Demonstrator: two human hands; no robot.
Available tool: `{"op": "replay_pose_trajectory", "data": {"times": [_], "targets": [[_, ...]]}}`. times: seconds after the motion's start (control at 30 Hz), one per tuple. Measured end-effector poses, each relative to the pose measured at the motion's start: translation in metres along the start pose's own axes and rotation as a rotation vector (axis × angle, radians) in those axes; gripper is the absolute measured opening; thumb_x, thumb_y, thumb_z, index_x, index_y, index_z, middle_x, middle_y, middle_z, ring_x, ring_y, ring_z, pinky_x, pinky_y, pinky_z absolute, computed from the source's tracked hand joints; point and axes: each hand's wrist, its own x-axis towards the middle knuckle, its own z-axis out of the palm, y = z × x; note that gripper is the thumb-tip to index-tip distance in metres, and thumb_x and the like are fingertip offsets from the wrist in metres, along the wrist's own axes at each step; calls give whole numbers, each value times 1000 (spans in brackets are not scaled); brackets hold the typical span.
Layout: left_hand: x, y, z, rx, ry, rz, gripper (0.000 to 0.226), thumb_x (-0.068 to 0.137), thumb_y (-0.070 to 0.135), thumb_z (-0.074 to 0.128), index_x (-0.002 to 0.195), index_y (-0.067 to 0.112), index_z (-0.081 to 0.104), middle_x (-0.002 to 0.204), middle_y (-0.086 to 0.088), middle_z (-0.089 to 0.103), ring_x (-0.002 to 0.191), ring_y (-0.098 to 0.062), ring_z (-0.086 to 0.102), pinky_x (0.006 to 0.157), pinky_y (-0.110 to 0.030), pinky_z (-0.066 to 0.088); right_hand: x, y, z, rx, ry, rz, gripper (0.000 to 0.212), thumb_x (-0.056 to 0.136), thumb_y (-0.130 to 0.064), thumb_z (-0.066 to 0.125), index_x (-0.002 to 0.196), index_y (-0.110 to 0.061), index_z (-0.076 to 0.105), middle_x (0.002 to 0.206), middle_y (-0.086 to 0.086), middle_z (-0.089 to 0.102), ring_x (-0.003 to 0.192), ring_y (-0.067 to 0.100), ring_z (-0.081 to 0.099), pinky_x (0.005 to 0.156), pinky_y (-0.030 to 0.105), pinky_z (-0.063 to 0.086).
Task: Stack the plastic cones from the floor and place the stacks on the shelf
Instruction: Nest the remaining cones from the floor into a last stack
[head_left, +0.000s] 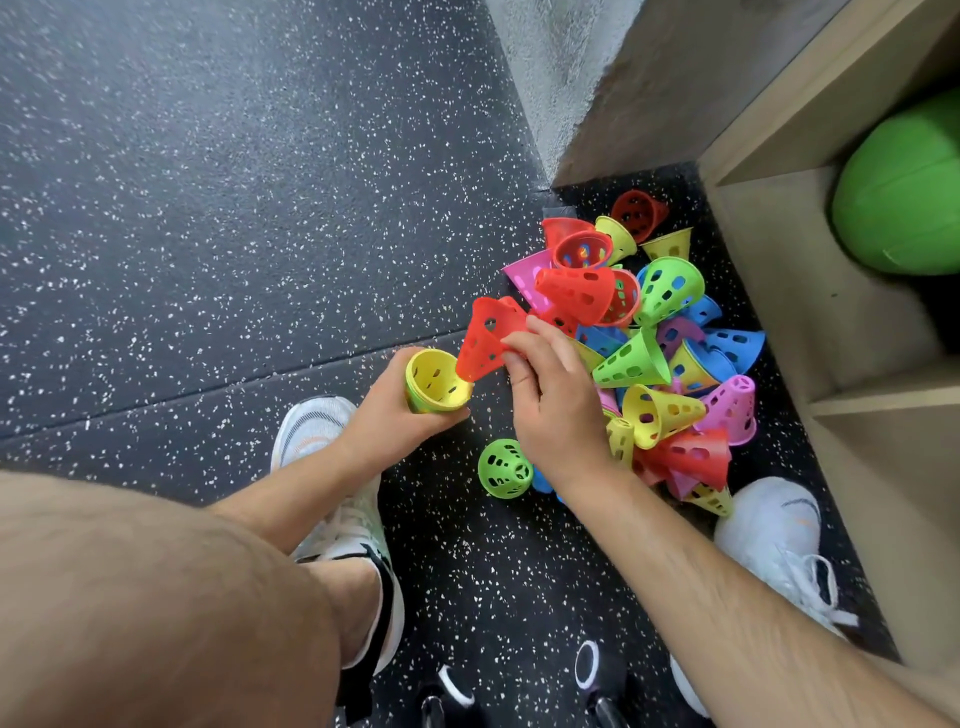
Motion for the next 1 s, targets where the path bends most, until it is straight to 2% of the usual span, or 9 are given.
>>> {"op": "replay_pose_trajectory", "data": {"times": [0.1,0.3,0.4,0.5,0.6,0.73,0.8,0.9,1.0], "targets": [[-3,5,0,-2,-12,18,64,74,25,95,123,28,54,114,9,67,97,3,64,83,-12,45,-7,-3,7,-23,-67,-39,23,101,-25,54,118,-18,68,140,12,56,131,29,51,108,36,40],[-9,8,3,-17,-41,44,67,75,20,93,128,23,52,116,7,68,95,8,64,84,-10,47,-21,2,14,-67,-228,-92,25,99,-26,58,121,-21,68,136,7,59,129,25,49,107,36,41],[-9,6,2,53,-88,64,65,77,22,92,129,21,53,116,6,67,97,3,63,88,-19,50,-27,6,8,-39,-379,-87,35,99,-32,56,134,-25,55,132,-4,59,126,15,48,108,33,39],[-8,5,3,73,-120,49,71,72,34,96,127,26,52,113,12,67,97,3,63,86,-14,49,-35,13,-2,-61,-369,54,43,98,-33,54,138,-21,44,132,-6,56,123,13,48,105,32,41],[-6,4,3,83,-126,37,71,71,26,97,126,27,51,114,11,66,98,4,62,84,-11,45,-44,23,-10,-267,-383,92,42,94,-38,55,130,-19,48,121,-7,57,116,15,48,101,36,43],[-3,-2,3,104,-108,34,70,72,15,94,125,27,50,121,2,62,104,-4,61,86,-14,44,-53,31,-6,-604,-565,-44,62,87,-58,56,136,-22,47,120,-2,57,114,24,46,98,39,42],[-3,-2,3,121,-120,40,71,72,15,94,126,27,50,122,2,61,107,-6,61,88,-16,45,-57,32,2,-711,-633,-89,61,89,-55,58,140,-23,44,123,2,57,116,27,45,99,40,40],[-4,-1,3,138,-137,58,73,72,14,95,129,25,50,125,3,60,110,-7,59,92,-17,45,-59,30,14,-779,-661,-135,50,94,-41,59,138,-23,48,123,5,56,117,28,45,98,40,40],[-3,-1,4,150,-137,81,74,71,14,95,130,26,50,125,6,61,110,-3,58,92,-11,41,-55,31,18,-786,-679,-137,47,92,-35,61,137,-24,50,122,5,56,115,28,46,97,39,39]]}}
